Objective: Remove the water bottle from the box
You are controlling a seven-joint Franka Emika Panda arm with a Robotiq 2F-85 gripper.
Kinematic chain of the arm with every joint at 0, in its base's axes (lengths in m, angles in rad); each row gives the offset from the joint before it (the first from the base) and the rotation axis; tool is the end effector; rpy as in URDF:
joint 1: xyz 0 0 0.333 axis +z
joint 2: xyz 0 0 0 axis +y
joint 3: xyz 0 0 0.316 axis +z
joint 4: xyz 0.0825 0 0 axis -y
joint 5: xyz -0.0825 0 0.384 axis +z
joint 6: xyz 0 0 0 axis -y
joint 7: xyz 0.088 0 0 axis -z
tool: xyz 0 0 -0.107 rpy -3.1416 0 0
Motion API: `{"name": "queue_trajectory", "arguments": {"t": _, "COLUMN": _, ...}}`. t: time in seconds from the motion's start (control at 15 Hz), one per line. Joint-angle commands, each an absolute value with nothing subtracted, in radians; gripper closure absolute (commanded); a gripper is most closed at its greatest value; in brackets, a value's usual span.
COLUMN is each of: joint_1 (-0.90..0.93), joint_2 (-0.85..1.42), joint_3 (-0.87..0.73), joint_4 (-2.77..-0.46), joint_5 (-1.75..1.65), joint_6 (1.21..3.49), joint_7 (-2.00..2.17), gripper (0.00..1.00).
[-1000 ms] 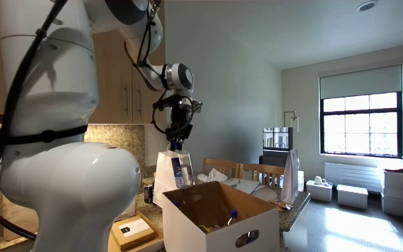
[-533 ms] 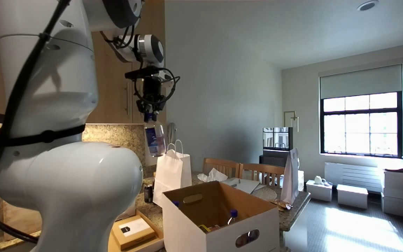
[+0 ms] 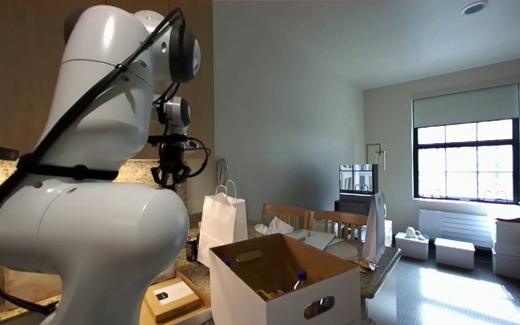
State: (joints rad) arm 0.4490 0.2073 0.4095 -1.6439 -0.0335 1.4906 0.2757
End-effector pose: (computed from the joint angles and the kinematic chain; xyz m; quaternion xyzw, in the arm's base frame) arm 0.3941 0.4256 0.4761 0.9421 0.2875 -0.1571 0.0712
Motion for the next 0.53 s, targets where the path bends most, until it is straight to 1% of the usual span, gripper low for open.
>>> {"name": "queue_trajectory", "arguments": {"t": 0.0, "joint_1": 0.492, "joint_2": 0.321, "joint_3": 0.403, "joint_4": -1.613, "joint_5": -0.062, "joint_6": 1.594, "joint_7": 0.220, "gripper": 0.85}}
{"name": "queue_trajectory", "arguments": {"t": 0.2, "joint_1": 0.517, "joint_2": 0.448, "joint_3": 0.373, "joint_4": -1.567, "joint_5": -0.072, "joint_6": 1.629, "joint_7": 0.225, "gripper": 0.85}}
{"name": "queue_trajectory", "arguments": {"t": 0.47, "joint_1": 0.540, "joint_2": 0.621, "joint_3": 0.331, "joint_4": -1.472, "joint_5": -0.047, "joint_6": 1.604, "joint_7": 0.222, "gripper": 0.86}}
